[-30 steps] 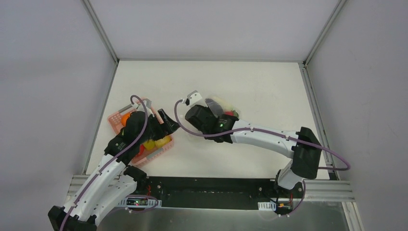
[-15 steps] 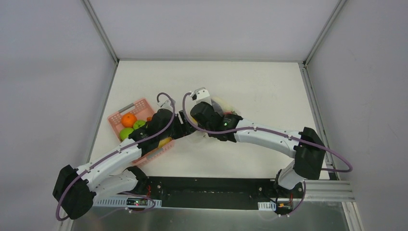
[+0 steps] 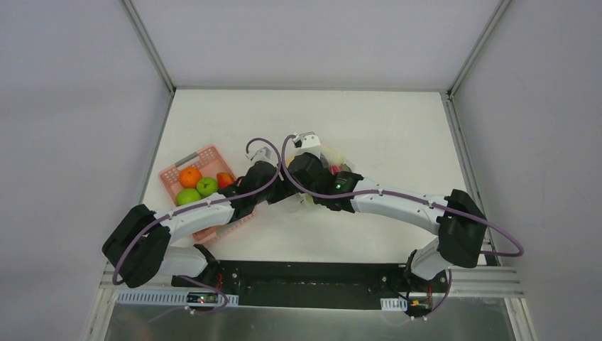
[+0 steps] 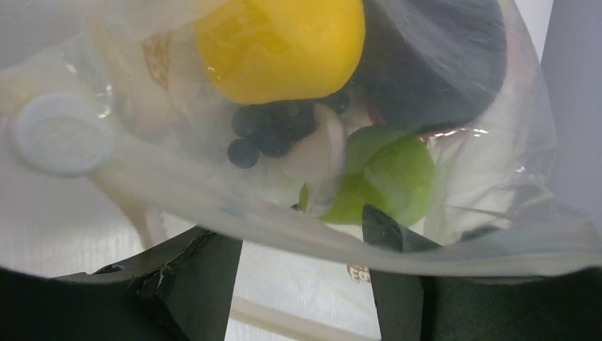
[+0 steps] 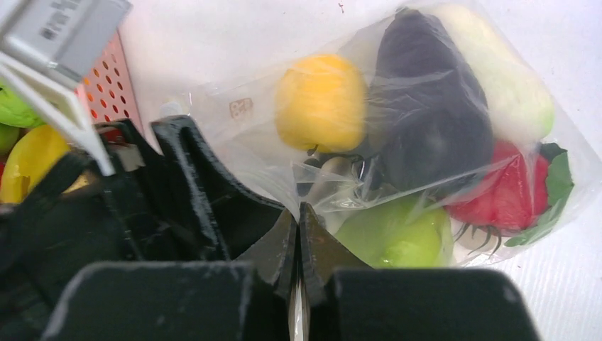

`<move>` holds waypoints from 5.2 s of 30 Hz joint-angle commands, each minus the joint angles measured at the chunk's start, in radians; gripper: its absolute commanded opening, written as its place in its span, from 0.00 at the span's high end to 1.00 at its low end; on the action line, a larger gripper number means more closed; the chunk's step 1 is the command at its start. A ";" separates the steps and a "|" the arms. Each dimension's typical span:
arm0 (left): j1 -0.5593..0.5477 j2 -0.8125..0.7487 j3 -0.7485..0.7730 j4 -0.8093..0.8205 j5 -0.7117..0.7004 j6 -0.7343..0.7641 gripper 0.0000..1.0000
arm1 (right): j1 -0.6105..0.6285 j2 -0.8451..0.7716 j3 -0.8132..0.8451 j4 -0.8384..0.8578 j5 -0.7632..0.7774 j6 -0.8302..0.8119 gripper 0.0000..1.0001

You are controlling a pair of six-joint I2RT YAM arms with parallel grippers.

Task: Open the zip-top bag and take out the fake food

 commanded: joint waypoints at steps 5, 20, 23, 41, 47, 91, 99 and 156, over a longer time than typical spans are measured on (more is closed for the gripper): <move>-0.021 0.158 0.072 0.161 -0.038 0.006 0.44 | -0.011 -0.056 -0.010 0.054 -0.045 0.078 1.00; -0.032 0.076 0.215 -0.143 -0.049 0.138 1.00 | -0.041 -0.090 -0.087 0.004 0.102 0.046 1.00; -0.042 0.025 0.256 -0.293 -0.089 0.167 1.00 | -0.042 -0.085 -0.094 -0.006 0.129 0.030 1.00; 0.047 -0.348 0.445 -0.984 -0.476 0.403 1.00 | -0.072 -0.076 -0.137 -0.007 0.179 0.022 1.00; 0.313 -0.447 0.375 -0.942 -0.460 0.512 1.00 | -0.081 -0.091 -0.152 0.003 0.156 0.033 1.00; 0.210 -0.264 0.220 -0.376 0.103 0.484 0.16 | -0.090 -0.211 -0.140 -0.011 0.042 0.081 1.00; -0.019 -0.241 0.064 -0.055 0.035 0.347 0.22 | -0.089 -0.201 -0.073 -0.032 -0.021 0.128 1.00; -0.142 0.191 0.141 0.208 0.038 0.236 0.16 | -0.620 -0.417 -0.209 -0.140 -0.513 0.168 0.46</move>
